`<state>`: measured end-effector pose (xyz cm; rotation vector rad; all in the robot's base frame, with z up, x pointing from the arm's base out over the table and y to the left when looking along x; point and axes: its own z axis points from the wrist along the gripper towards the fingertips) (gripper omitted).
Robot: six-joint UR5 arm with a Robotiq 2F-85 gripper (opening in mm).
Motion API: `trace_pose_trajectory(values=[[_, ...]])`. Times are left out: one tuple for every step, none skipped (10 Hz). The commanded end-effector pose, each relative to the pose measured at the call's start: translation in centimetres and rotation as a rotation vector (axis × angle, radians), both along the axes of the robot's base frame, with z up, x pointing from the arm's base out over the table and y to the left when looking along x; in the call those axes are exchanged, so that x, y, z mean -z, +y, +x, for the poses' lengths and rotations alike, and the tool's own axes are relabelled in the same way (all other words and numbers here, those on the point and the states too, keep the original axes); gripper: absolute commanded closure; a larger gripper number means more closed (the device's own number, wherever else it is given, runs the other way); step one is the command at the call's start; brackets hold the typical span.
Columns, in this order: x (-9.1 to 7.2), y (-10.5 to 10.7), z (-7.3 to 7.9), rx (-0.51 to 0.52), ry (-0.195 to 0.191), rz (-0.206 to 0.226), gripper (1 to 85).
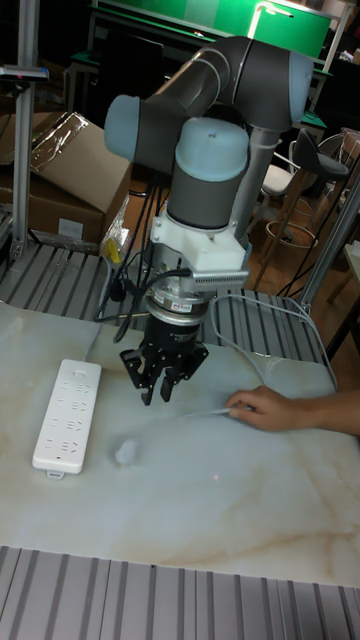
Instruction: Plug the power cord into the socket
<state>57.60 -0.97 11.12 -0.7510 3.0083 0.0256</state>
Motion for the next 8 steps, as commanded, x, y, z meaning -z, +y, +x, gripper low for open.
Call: trace_pose_trajectory(values=[[0.4,-1.2,-1.6,-0.157,0.071,-0.044,52.3],[0.4,-1.2,-1.8,-0.206,0.079,-0.043,54.3],[1.0,-0.5,-0.8,-0.239,0.068,-0.018,56.0],[3.1,0.5,1.8,-0.274,0.046,0.015,56.0],[5.1,0.7,4.1,-0.31,0.026,0.025,56.0],[7.2,1.3,6.4,-0.356,0.005,0.052,56.0],[8.6,1.8,7.1,-0.417,0.008,0.069,55.7],[9.0,1.7,7.0,-0.491,0.007,0.069,55.7]])
